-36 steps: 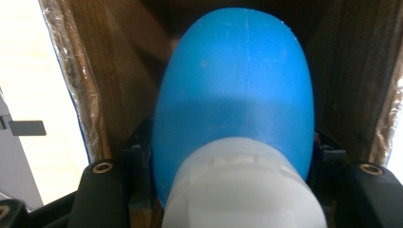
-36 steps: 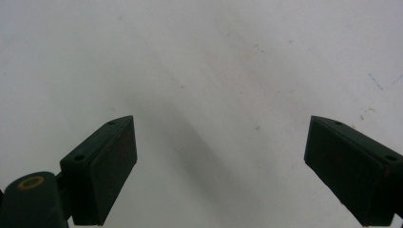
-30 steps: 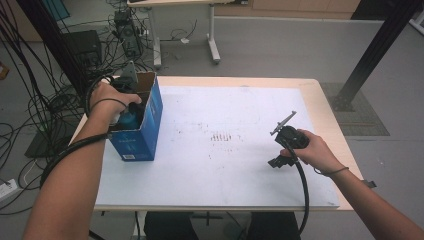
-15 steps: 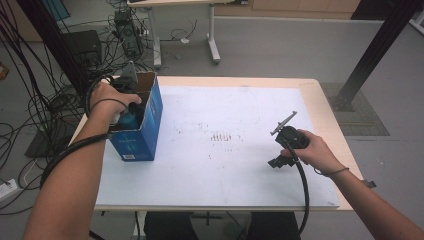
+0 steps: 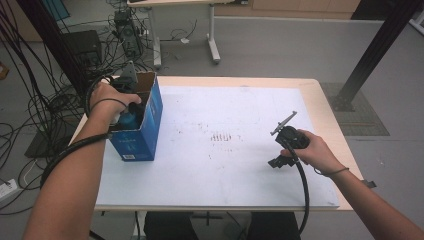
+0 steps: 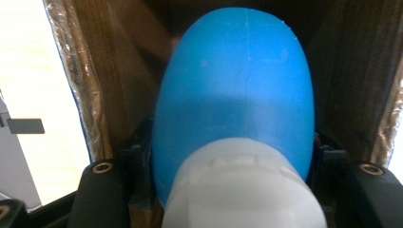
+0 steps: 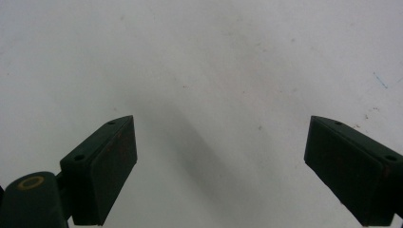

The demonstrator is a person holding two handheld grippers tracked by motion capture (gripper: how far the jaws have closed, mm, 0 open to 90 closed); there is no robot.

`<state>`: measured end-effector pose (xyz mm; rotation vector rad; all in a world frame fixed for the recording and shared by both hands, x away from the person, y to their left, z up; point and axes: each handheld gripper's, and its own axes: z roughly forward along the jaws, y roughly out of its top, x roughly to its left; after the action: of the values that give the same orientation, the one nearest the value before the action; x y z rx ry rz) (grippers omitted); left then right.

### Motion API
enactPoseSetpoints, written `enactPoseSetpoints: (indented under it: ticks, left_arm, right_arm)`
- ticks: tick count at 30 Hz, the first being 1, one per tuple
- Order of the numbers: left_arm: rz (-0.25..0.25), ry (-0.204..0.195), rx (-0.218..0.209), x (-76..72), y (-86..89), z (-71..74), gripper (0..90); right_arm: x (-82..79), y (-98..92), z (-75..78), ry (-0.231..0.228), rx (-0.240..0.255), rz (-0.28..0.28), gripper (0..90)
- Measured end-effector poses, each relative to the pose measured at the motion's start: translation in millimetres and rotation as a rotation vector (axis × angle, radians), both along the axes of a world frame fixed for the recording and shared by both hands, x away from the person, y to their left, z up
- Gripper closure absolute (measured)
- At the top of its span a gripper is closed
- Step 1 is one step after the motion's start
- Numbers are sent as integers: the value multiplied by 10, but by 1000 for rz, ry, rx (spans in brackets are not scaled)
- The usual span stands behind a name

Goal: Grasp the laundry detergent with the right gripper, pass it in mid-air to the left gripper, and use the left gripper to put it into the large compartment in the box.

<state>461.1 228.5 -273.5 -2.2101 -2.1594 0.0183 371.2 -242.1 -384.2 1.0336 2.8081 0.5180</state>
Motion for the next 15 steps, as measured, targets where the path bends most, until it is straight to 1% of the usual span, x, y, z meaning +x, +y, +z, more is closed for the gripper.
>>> enactPoseSetpoints:
  ticks: [15]
  left_arm:
    - [1,3,-4,-2,8,-1,371]
  right_arm:
    - [-4,15,-9,5,-5,3,105]
